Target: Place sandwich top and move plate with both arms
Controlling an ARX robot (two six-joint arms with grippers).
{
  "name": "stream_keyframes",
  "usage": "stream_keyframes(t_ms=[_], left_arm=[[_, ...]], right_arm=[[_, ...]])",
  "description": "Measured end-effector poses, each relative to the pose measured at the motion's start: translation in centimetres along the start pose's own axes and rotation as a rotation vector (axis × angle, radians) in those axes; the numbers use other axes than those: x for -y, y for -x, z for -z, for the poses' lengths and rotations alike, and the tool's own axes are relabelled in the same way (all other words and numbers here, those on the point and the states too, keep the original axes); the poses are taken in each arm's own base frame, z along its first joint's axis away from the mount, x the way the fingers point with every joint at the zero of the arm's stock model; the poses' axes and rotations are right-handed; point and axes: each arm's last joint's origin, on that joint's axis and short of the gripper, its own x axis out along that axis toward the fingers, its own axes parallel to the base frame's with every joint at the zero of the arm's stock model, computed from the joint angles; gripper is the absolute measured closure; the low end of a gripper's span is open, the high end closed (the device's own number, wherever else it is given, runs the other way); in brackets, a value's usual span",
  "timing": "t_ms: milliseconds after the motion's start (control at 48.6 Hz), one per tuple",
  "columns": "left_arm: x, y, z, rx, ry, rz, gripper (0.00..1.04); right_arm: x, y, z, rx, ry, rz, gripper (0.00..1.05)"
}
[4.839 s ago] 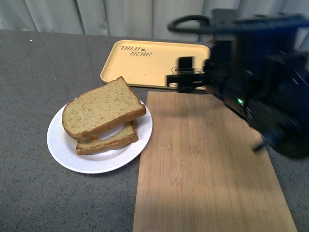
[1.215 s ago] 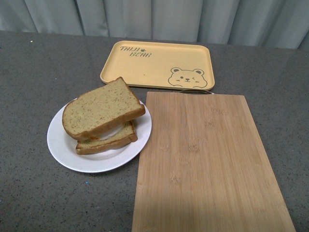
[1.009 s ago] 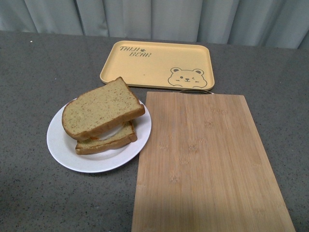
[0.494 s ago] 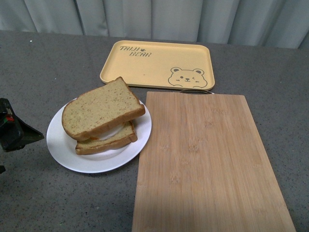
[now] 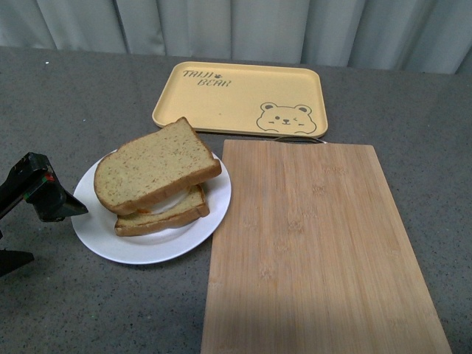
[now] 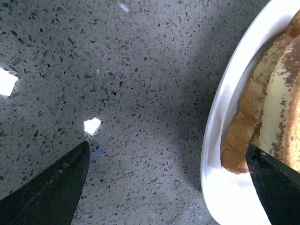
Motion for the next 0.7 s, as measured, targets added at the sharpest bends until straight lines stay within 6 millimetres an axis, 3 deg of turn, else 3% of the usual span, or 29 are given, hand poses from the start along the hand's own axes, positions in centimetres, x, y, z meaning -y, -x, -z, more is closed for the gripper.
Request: stream_keyframes(t_ms=[206,515,700], left_arm=[[0.6,-1.0,-0.6,-0.017,0.016,0.016,0.07],[1.3,-2.8,-0.7,-0.100,0.068,0.069,0.60],[1.4,-2.9,-0.7,-0.120,0.086,0.109,0.87]], right_arm=[[0.0,0.0,0.0,0.000,0.000,0.000,0.09],[0.0,0.0,0.0,0.000,0.000,0.000,0.09],[0.0,0.0,0.0,0.000,0.000,0.000,0.09]])
